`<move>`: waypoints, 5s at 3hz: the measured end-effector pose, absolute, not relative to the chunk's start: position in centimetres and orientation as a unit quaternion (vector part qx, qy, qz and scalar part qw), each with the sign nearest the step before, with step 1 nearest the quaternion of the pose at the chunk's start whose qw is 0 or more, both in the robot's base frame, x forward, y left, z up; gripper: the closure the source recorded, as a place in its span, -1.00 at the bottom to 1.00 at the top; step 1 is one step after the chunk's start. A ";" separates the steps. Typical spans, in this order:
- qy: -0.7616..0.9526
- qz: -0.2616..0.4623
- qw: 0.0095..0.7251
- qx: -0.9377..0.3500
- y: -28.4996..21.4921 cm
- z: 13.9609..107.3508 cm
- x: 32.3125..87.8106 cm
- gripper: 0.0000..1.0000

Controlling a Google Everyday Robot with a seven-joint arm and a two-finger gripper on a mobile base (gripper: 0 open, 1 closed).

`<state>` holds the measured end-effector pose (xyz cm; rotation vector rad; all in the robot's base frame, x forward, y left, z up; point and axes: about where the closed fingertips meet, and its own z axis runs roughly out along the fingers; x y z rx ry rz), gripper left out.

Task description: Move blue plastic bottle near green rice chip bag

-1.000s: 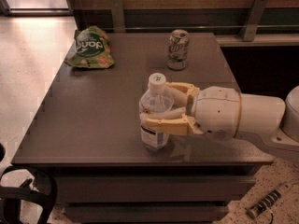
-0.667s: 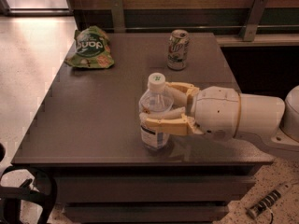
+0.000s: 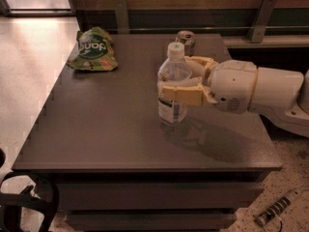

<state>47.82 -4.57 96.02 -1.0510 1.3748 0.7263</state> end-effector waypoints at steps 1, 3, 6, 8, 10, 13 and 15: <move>0.629 0.291 0.597 -0.404 -6.4 97.4 53.0 1.00; 0.661 0.300 0.601 -0.334 -5.2 99.6 62.9 1.00; 0.638 0.271 0.643 -0.326 4.1 103.1 72.2 1.00; 0.678 0.208 0.631 -0.315 4.2 99.7 75.9 1.00; 0.665 0.224 0.644 -0.304 5.4 97.3 78.2 1.00; 0.682 0.231 0.621 -0.311 7.9 93.9 78.7 1.00; 0.681 0.234 0.619 -0.312 8.5 93.8 78.5 0.14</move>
Offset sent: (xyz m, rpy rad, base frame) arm 0.1953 -0.0144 0.0493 0.1196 0.1839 -0.2816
